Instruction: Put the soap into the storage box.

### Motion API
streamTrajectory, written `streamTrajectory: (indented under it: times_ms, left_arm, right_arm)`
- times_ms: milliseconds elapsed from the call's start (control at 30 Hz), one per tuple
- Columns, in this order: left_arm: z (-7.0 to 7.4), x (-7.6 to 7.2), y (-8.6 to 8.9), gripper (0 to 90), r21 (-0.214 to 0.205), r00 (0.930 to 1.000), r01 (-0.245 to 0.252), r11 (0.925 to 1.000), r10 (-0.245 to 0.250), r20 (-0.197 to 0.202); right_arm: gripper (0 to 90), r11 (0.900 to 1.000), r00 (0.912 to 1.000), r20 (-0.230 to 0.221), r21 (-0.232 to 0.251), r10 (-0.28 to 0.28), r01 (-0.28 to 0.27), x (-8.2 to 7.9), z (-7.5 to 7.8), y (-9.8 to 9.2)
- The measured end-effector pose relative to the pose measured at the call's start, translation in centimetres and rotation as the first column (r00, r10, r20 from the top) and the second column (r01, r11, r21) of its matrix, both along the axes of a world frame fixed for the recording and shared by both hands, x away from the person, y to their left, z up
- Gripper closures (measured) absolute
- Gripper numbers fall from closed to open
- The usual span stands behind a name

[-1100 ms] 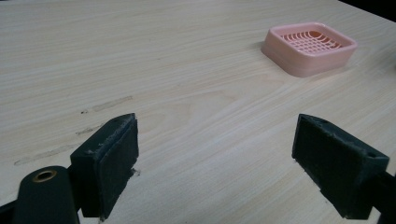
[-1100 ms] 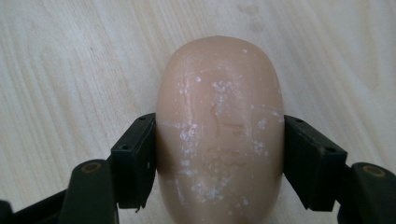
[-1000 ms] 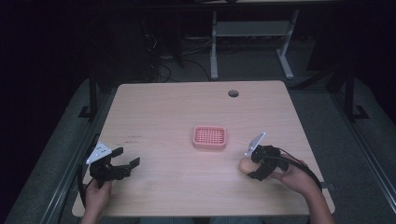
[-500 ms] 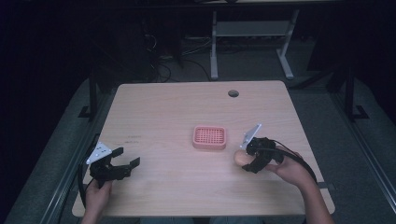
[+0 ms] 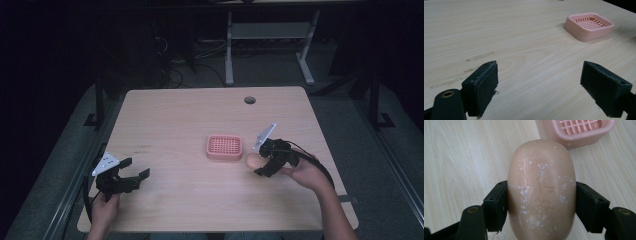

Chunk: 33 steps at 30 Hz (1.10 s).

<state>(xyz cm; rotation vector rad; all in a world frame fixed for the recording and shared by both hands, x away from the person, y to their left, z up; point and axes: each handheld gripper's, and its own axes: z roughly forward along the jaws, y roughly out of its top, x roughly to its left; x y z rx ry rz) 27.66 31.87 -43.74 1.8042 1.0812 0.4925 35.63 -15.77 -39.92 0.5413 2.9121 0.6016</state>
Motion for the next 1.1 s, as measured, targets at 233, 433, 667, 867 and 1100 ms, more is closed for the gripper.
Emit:
streamTrajectory:
  times_ms: [233,433,667,867,1100]
  left_arm:
    - [0.0,0.0,-0.1,14.3,-0.003,1.0,0.0,1.0,0.0,-0.001]
    - [0.0,0.1,0.0,14.3,0.001,1.0,0.003,1.0,-0.003,0.001]
    - [0.0,0.1,0.1,14.3,0.002,1.0,0.001,1.0,-0.001,0.004]
    - [0.1,0.0,0.0,14.3,-0.002,1.0,0.002,1.0,-0.002,0.006]
    - [0.1,0.0,0.0,14.3,-0.002,1.0,0.001,1.0,-0.001,0.004]
  right_arm:
    - [32.1,1.0,1.0,-0.001,-0.002,0.005,-0.005,0.7,0.3,0.4]
    - [32.1,0.9999,0.9999,-0.01,0.013,0.004,-0.003,1.3,0.6,0.7]
    - [32.1,0.9998,0.9998,0.0,-0.002,0.02,-0.02,1.8,0.9,1.4]
    - [32.1,0.9997,0.9998,-0.007,0.014,0.02,-0.02,2.1,1.0,1.7]
    - [32.1,0.9997,0.9997,-0.013,0.006,0.023,-0.023,2.6,0.8,2.0]
